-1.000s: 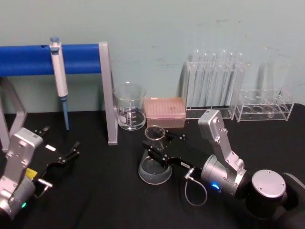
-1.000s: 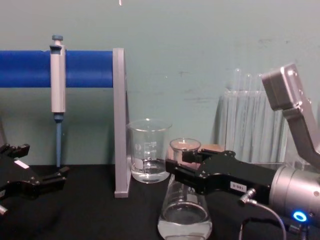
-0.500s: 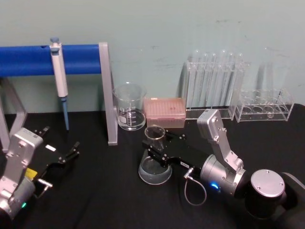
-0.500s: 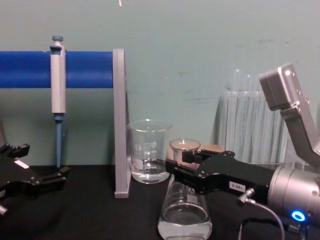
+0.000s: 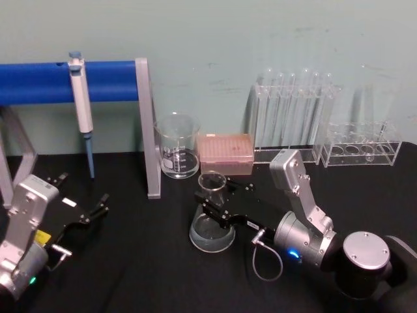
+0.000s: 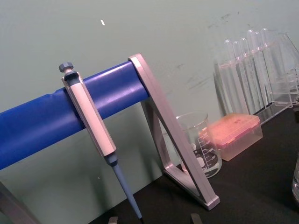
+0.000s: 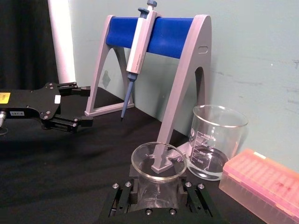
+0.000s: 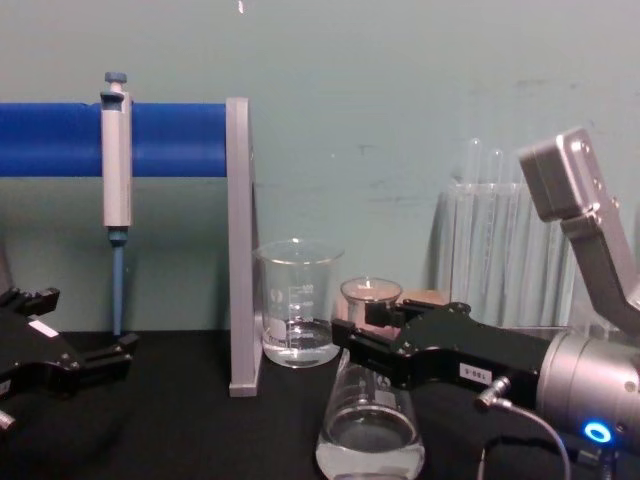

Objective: Grasp the erlenmeyer flask with one hand, shake it three times, then place it back.

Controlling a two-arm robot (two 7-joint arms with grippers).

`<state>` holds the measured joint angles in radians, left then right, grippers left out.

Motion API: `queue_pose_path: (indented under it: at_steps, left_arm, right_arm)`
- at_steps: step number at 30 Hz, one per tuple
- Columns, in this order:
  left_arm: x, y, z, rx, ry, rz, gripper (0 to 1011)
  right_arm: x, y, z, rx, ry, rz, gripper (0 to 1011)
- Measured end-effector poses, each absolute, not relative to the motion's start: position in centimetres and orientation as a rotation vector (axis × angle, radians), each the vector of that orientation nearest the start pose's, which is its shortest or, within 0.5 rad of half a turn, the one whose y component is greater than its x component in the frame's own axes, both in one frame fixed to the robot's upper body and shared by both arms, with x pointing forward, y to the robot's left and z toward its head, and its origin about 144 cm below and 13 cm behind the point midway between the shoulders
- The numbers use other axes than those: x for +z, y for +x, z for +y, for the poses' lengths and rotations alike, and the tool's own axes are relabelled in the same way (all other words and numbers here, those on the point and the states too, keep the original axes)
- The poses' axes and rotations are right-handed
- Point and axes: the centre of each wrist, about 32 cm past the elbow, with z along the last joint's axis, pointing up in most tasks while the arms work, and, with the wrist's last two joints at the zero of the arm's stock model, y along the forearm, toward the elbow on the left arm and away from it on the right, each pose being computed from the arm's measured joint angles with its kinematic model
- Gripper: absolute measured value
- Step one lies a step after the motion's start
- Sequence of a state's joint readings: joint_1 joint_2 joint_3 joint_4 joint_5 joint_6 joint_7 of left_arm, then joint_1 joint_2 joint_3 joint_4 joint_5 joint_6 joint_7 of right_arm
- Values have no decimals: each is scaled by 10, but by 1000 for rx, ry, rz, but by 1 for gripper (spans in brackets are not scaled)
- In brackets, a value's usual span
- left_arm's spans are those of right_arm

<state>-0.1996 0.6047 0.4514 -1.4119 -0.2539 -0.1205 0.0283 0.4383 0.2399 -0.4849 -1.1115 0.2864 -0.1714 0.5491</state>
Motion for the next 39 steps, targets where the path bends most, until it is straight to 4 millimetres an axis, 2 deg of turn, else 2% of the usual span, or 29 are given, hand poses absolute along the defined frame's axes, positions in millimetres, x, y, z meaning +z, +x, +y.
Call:
queue_pose_path:
  at_steps: [8, 12, 13, 15, 17, 23, 28, 39]
  left_arm:
    - [1140, 489, 310, 1248, 304, -285, 1001]
    - [1140, 489, 310, 1248, 304, -285, 1001]
    - [1140, 489, 310, 1248, 304, -285, 1001]
    - [1140, 489, 310, 1248, 305, -285, 1001]
    - [1140, 489, 310, 1248, 305, -285, 1001]
    - [1140, 489, 310, 1248, 305, -285, 1001]
    - [1140, 489, 310, 1248, 304, -285, 1001]
    - [1140, 489, 310, 1248, 305, -285, 1001]
  right_arm:
    - [1136, 559, -200, -694, -76, -94, 451]
    - [1135, 559, -200, -693, -85, -91, 534]
    - [1135, 559, -200, -693, -85, -91, 596]
    - [1135, 559, -200, -693, -85, -91, 626]
    - [1135, 559, -200, -692, -84, -91, 715]
    - [1135, 559, -200, -693, -82, -91, 898]
    - [1136, 559, -200, -693, -81, -91, 1002]
    - [1136, 559, -200, -693, -79, -92, 1000]
